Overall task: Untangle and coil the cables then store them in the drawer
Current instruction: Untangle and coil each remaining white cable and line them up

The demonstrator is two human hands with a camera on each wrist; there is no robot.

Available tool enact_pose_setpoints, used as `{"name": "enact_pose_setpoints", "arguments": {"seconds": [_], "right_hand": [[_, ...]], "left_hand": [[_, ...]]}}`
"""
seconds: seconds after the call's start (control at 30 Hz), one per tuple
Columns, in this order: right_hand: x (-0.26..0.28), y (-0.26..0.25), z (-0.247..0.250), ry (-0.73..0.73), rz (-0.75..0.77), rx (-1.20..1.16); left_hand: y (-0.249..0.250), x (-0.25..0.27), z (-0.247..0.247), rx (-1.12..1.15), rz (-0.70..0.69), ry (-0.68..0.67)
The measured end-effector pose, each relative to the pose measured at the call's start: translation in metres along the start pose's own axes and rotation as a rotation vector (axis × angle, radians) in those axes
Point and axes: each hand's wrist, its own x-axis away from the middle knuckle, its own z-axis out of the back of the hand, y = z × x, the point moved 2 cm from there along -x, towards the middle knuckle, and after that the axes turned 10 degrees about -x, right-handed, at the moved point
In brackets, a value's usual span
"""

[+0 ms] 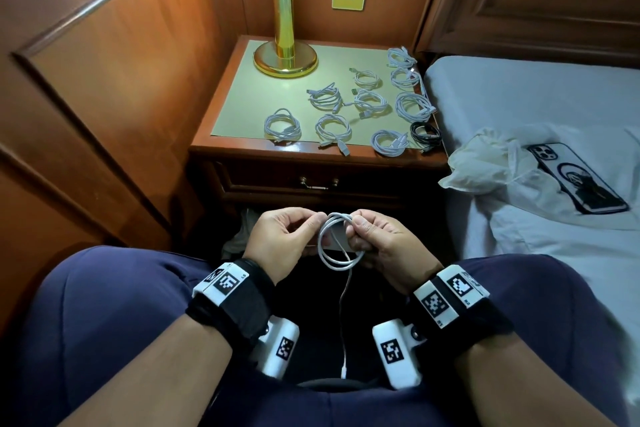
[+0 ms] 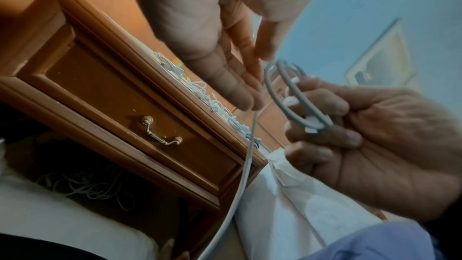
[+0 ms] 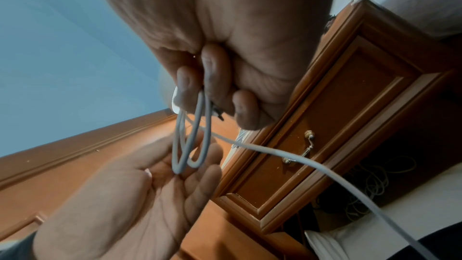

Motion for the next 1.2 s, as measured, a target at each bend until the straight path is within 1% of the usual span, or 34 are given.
{"name": "enact_pose_setpoints", "arguments": {"seconds": [0.17,0.3,0.33,0.37,0.47,0.53,0.6,0.7,0.77,0.87,0.97,1.03,1.07,1.1,1.13,1.2], "right_hand": [[-0.005,0.001,0.002,0.04,0.066,0.049],[-0.005,0.004,0.004,0.05,0.119,0.12],[-0.005,0.005,0.003,0.046,0.13,0.153],[-0.005,0.006,0.003,0.043,0.146,0.187],[-0.007,0.004,0.001,0.06,0.218,0.313],[-0.007,0.002,0.0,0.083,0.262,0.401],[-0.006,0.0,-0.004,0.097,0.284,0.453],[-0.003,-0.002,-0.008,0.108,0.307,0.485],[-0.004,-0.002,-0.007,0.133,0.331,0.519],[-0.005,0.0,-0.003,0.144,0.347,0.541],[-0.004,0.002,-0.002,0.161,0.342,0.611],[-0.005,0.003,-0.001,0.197,0.347,0.636],[-0.005,0.003,-0.001,0.219,0.354,0.652],[-0.006,0.003,0.0,0.24,0.364,0.675],[-0.006,0.003,0.001,0.257,0.378,0.705],[-0.007,0.003,0.001,0.28,0.419,0.778]], "left_hand": [[-0.006,0.001,-0.006,0.074,0.037,-0.134],[-0.01,0.002,-0.01,-0.077,0.012,-0.191],[-0.011,0.002,-0.01,-0.072,0.023,-0.203],[-0.011,0.002,-0.01,-0.032,0.054,-0.225],[-0.005,0.004,-0.011,0.251,0.2,-0.326],[-0.001,0.005,-0.01,0.376,0.245,-0.375],[-0.001,0.005,-0.008,0.439,0.28,-0.4],[-0.004,0.003,-0.008,0.455,0.315,-0.382],[-0.004,0.002,-0.008,0.413,0.299,-0.365],[-0.006,0.0,-0.012,0.185,0.217,-0.309],[-0.015,-0.004,-0.013,-0.036,0.174,-0.183],[-0.016,-0.006,-0.012,-0.215,0.126,-0.041],[-0.016,-0.006,-0.011,-0.268,0.112,0.037],[-0.015,-0.006,-0.01,-0.271,0.111,0.088],[-0.014,-0.006,-0.01,-0.243,0.116,0.107],[-0.015,-0.006,-0.012,-0.183,0.14,0.086]]}}
